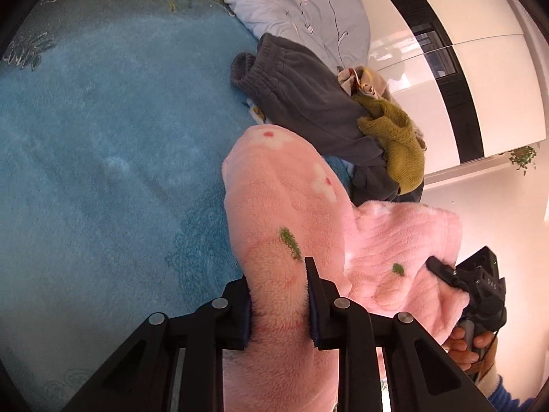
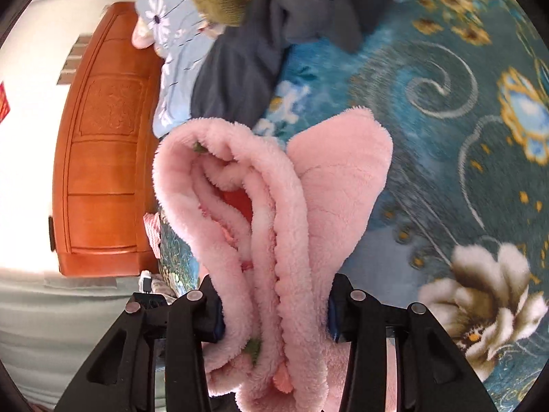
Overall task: Fold clothes
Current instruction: 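Lift the folded pink bundle with both grippers and carry it toward the headboard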
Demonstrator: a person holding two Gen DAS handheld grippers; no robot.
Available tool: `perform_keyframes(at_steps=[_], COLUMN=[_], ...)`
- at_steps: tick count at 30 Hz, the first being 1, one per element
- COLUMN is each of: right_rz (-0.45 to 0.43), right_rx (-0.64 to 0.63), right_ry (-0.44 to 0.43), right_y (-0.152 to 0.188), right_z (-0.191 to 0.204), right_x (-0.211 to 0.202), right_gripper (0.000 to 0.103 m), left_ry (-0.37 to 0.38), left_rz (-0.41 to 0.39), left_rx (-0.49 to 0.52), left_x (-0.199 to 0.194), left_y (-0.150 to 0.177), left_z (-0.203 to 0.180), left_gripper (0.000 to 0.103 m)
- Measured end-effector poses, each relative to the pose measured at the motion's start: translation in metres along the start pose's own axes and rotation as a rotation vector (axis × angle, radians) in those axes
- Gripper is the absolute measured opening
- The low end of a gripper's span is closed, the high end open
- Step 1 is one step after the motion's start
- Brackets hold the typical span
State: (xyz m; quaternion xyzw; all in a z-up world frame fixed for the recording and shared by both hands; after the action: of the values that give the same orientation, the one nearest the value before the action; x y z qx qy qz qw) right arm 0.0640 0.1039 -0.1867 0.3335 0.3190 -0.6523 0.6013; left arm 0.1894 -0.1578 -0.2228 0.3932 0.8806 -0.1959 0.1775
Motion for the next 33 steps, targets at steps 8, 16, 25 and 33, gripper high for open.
perform_keyframes(at_steps=[8, 16, 25, 33], right_rz=[0.048, 0.170, 0.280, 0.354], right_rx=[-0.417, -0.844, -1.157, -1.121], right_ry=[-0.018, -0.083, -0.090, 0.055], right_y=[-0.033, -0.035, -0.006, -0.035], right_z=[0.208, 0.452, 0.606, 0.586], right_x=[0.049, 0.190, 0.333, 0.412], right_gripper=[0.045, 0.044, 0.044, 0.045], left_ry=[0.038, -0.139, -0.233, -0.267], left_rz=[-0.346, -0.609, -0.702, -0.652], left_rx=[-0.127, -0.135, -0.193, -0.247], left_x=[-0.112, -0.251, -0.309, -0.290], left_y=[-0.096, -0.184, -0.238, -0.246], left_z=[0.062, 0.146, 0.235, 0.292], left_gripper=[0.026, 0.026, 0.026, 0.027])
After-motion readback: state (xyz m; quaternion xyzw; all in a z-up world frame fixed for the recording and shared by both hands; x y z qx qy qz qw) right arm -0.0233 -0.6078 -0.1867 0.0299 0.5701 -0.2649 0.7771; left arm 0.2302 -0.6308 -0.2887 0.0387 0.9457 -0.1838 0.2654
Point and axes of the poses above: each gripper's, at about its wrist camera, not at the fingertips, and x roughly the way its jaws point, z to its left, y to its underside, the point moved 9 cm from there along x, roughly the way its jaws point, and after that the axes turned 13 degrees about y, right-handed, at the moved point
